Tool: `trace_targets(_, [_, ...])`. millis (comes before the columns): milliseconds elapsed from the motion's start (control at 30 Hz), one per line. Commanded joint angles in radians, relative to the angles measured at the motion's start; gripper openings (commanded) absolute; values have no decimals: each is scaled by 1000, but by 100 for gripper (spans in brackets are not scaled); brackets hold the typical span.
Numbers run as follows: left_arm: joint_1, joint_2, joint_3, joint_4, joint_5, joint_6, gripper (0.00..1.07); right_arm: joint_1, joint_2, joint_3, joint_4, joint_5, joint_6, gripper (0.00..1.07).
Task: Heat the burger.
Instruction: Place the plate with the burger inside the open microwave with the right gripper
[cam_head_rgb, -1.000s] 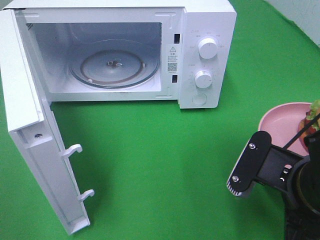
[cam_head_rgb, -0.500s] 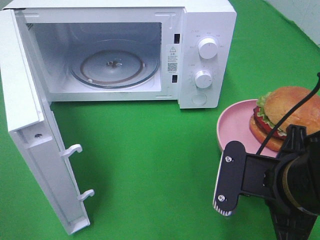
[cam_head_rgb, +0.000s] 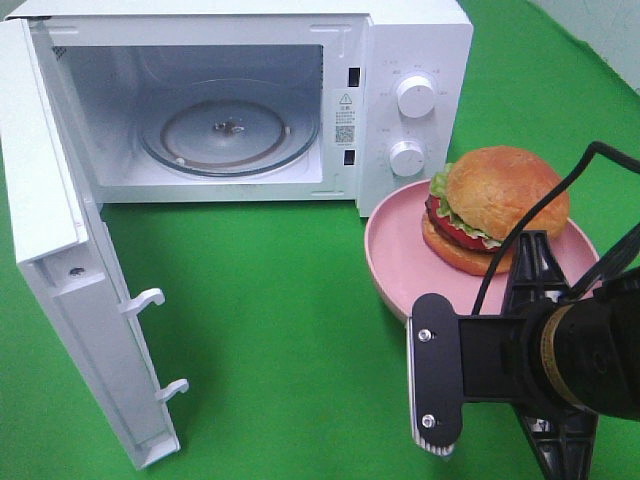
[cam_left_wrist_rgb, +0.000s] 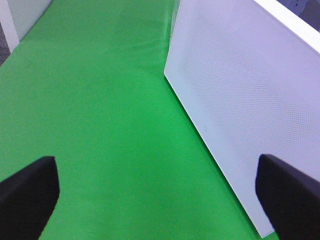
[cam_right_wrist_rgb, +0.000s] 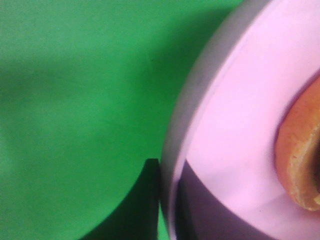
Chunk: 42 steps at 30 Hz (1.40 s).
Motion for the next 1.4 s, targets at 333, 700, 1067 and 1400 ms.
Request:
trace_targets(333, [-1, -1, -1, -3, -7, -5, 100, -20, -11, -1, -93, -137, -222, 0])
trace_targets(700, [-1, -1, -1, -3, -7, -5, 100, -169, -11, -5, 35, -302, -642, 0])
trace_targets(1067, [-1, -1, -1, -3, -7, -5, 100, -220, -11, -101, 262, -322, -1030, 0])
trace_targets(1400, [-1, -1, -1, -3, -7, -5, 100, -220, -11, -129, 609, -370, -1444, 0])
